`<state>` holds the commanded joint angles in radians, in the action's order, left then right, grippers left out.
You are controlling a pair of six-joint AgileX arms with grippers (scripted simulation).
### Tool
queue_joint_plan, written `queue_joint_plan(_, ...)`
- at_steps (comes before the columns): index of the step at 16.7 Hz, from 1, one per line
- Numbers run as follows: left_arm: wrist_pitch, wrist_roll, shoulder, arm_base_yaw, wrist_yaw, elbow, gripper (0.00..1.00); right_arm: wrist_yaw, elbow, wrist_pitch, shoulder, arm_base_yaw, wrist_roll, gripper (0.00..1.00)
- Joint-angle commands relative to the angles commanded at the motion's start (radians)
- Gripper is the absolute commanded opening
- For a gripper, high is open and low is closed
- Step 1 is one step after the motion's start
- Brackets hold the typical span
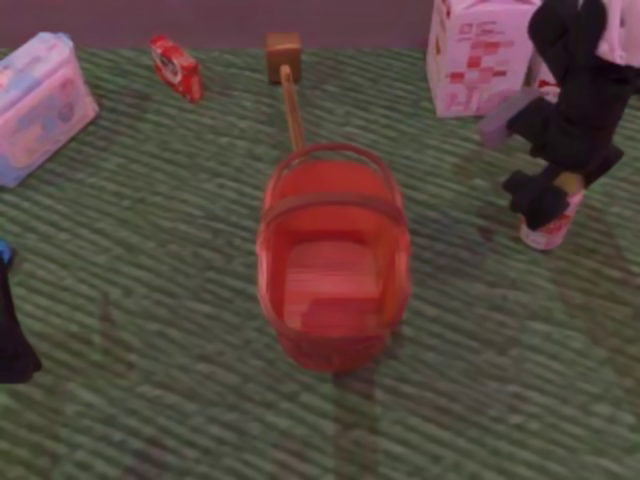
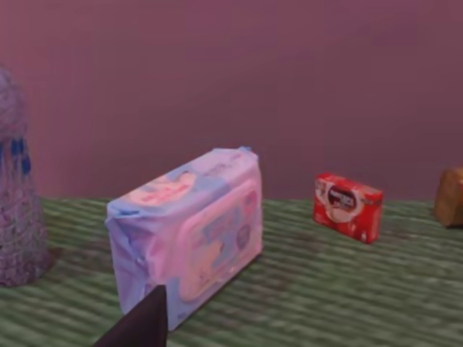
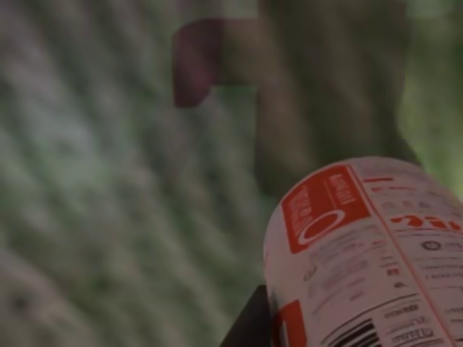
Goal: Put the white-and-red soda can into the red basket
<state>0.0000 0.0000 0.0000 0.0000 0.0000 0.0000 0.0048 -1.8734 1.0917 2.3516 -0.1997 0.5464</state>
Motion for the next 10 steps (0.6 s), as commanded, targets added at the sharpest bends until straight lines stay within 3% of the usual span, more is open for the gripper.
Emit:
queue_joint_plan(2,0.0,0.0,0.0,0.0,0.0,0.0,1.0,0.0,0.0,0.0,0.0,0.0,0.0,0.0)
queue_joint_plan(10,0.0,0.0,0.0,0.0,0.0,0.0,1.0,0.0,0.0,0.0,-0.002,0.003,-0.001,0.0)
